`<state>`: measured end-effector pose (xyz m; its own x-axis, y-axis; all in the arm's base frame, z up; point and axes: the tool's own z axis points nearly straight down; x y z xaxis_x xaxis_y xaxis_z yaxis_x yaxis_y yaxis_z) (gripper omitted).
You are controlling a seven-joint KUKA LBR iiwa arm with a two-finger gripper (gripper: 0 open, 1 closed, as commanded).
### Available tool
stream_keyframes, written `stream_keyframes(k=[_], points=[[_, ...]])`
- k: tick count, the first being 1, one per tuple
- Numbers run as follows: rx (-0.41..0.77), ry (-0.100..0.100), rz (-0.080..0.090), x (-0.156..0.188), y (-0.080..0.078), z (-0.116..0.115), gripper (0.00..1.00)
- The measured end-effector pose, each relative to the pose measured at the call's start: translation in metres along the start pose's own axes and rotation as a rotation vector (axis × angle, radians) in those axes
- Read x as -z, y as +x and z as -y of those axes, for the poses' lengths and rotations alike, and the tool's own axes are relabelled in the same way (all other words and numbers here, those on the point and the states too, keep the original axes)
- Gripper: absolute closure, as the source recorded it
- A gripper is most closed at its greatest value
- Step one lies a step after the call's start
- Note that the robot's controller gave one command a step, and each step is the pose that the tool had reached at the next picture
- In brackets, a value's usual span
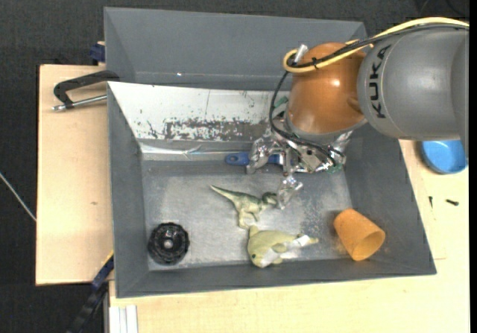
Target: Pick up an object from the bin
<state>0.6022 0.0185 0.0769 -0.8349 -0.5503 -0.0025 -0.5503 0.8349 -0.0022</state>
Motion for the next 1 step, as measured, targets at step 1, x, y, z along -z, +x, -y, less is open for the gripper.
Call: stream_keyframes(k=[1], points=[[0.476,0.002,0.008,-0.0027,0.0166,-0.0969,0.00]])
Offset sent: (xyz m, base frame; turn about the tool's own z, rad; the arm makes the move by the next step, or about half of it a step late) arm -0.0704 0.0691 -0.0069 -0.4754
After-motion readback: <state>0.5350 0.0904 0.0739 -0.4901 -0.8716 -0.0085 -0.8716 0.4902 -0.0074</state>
